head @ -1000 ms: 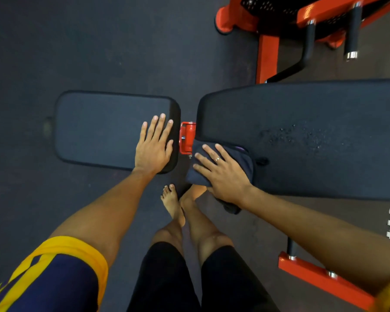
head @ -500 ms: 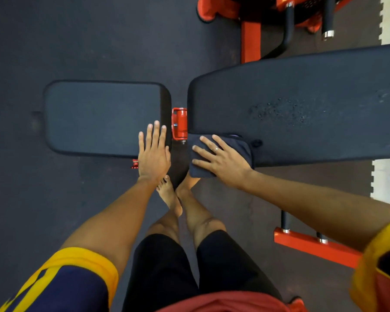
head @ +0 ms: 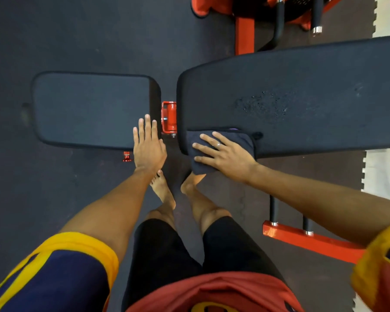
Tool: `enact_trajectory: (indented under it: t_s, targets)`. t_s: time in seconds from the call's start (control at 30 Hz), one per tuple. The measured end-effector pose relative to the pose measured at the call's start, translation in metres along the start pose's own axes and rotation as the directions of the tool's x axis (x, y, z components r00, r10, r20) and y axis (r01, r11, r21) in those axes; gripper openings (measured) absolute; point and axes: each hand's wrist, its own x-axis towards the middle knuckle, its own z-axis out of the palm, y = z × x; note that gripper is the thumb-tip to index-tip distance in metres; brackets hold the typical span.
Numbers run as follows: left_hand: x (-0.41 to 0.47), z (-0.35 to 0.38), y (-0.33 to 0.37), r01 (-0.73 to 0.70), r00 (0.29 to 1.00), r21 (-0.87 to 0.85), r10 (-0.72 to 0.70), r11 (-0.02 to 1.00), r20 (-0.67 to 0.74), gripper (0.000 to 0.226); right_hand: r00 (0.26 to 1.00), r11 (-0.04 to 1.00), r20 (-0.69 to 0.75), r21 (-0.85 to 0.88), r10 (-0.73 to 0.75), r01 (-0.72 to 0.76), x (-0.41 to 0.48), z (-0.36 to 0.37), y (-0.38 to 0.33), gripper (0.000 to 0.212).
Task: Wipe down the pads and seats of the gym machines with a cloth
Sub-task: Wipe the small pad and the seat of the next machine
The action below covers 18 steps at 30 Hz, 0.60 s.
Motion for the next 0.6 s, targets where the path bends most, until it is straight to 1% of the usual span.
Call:
enact_trajectory:
  t_s: [0.03, 0.1, 0.17, 0.2, 0.27, 0.3, 0.33, 0.4, 0.47, 0.5, 0.6]
  targets:
    - [-0.002, -0.002, 0.007, 0.007, 1.0, -0.035, -0.007, 0.999, 0.003, 0.063, 1.0, 1.0, -0.019, -0.001, -0.005, 0.005, -0.017, 0.002, 0.004, 0.059]
    - [-0.001, -0.004, 0.021, -0.004, 1.0, -0.134, 0.006, 0.991, 0.011, 0.059, 1.0, 1.0, -0.011, 0.002, -0.008, 0.008, -0.033, 0.0, 0.008, 0.063]
    - [-0.002, 0.0, 0.033, -0.034, 0.999, -0.225, 0.035, 0.974, 0.0, 0.056, 0.998, 0.998, -0.005, 0.031, 0.058, -0.058, -0.018, -0.006, 0.012, 0.064]
    - [-0.002, 0.002, 0.04, -0.042, 0.999, -0.278, 0.042, 0.96, -0.006, 0.055, 0.991, 0.99, -0.024, 0.056, 0.131, -0.129, -0.003, -0.012, 0.02, 0.064]
    - [0.002, 0.004, 0.055, -0.032, 0.999, -0.417, 0.037, 0.908, 0.002, 0.054, 0.938, 0.932, -0.044, 0.142, 0.344, -0.335, 0.022, -0.022, 0.047, 0.061]
    - [0.003, 0.003, 0.061, -0.02, 0.999, -0.477, 0.03, 0.878, 0.014, 0.055, 0.907, 0.898, -0.042, 0.162, 0.42, -0.409, 0.029, -0.028, 0.066, 0.059]
    - [0.005, 0.002, 0.068, -0.012, 1.0, -0.519, 0.025, 0.855, 0.017, 0.055, 0.885, 0.876, -0.038, 0.17, 0.463, -0.451, 0.029, -0.032, 0.082, 0.057]
    - [0.006, 0.001, 0.078, 0.012, 1.0, -0.573, -0.004, 0.819, 0.015, 0.057, 0.869, 0.859, -0.047, 0.188, 0.492, -0.476, 0.014, -0.032, 0.098, 0.056]
    - [0.005, 0.001, 0.083, 0.034, 0.999, -0.609, -0.028, 0.792, 0.02, 0.057, 0.866, 0.856, -0.071, 0.206, 0.496, -0.474, -0.009, -0.03, 0.081, 0.06]
    - [0.004, 0.002, 0.087, 0.036, 0.999, -0.627, -0.04, 0.778, 0.008, 0.057, 0.874, 0.863, -0.074, 0.223, 0.479, -0.454, -0.018, -0.03, 0.068, 0.062]
    - [0.008, 0.003, 0.098, 0.026, 0.997, -0.696, -0.067, 0.718, -0.032, 0.055, 0.911, 0.886, -0.008, 0.233, 0.413, -0.4, -0.01, -0.027, 0.041, 0.063]
